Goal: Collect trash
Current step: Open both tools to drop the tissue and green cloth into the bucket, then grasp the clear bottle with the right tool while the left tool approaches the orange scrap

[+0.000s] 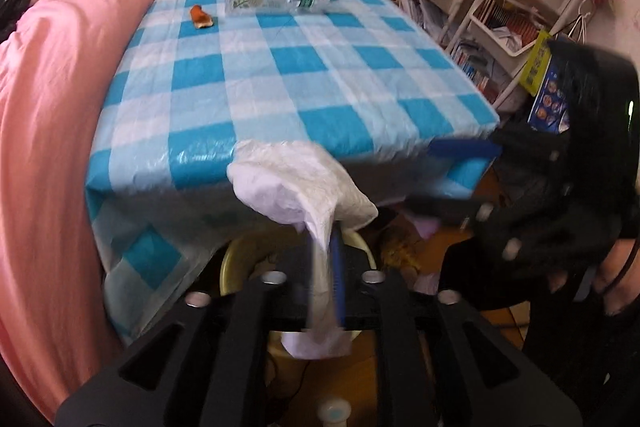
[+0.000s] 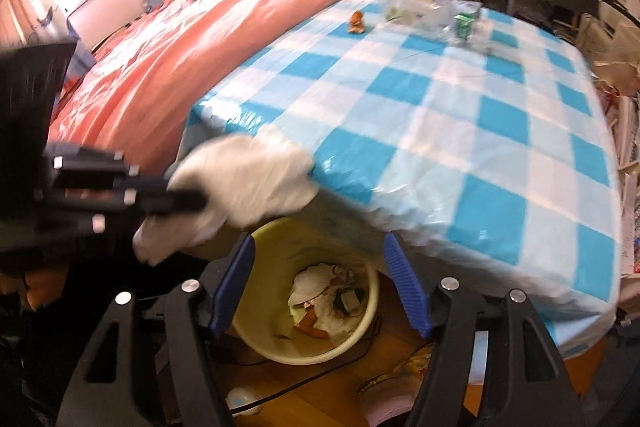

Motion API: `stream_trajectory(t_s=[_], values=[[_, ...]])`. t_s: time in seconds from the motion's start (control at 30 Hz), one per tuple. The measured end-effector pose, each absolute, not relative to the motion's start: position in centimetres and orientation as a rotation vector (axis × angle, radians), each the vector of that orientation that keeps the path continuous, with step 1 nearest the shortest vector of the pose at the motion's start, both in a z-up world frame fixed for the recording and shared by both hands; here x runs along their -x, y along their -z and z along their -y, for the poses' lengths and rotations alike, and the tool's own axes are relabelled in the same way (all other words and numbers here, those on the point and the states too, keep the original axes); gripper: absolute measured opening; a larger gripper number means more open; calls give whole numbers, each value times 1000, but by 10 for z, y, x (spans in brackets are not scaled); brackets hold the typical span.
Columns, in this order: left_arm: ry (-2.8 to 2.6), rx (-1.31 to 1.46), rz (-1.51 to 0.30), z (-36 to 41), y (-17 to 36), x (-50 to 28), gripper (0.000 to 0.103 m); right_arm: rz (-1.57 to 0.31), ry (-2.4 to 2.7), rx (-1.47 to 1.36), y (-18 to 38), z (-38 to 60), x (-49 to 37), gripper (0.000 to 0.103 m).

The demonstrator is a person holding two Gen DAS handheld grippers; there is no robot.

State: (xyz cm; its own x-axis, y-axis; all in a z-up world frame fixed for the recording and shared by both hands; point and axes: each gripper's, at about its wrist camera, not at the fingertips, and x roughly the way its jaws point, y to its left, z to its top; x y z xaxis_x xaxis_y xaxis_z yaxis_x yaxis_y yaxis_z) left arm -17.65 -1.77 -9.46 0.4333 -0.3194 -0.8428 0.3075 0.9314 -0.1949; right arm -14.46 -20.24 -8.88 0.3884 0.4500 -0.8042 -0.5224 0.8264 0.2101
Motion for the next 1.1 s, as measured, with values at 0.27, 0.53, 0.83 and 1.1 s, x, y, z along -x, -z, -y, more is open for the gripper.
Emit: stream_trajectory(t_s=[0.27, 0.53, 0.83, 1.1], values=[[340, 86, -1018, 5, 87, 167, 48, -967, -619, 86, 85, 205, 145, 71], [240, 116, -936, -8, 73, 133, 54, -947, -641, 163, 80, 194, 130, 72], [91, 202, -890, -36, 65, 44, 54, -835, -640, 346, 65, 185, 77, 77], [35, 248, -919, -39, 84, -46, 54, -777, -612, 341, 61, 195, -8, 77]])
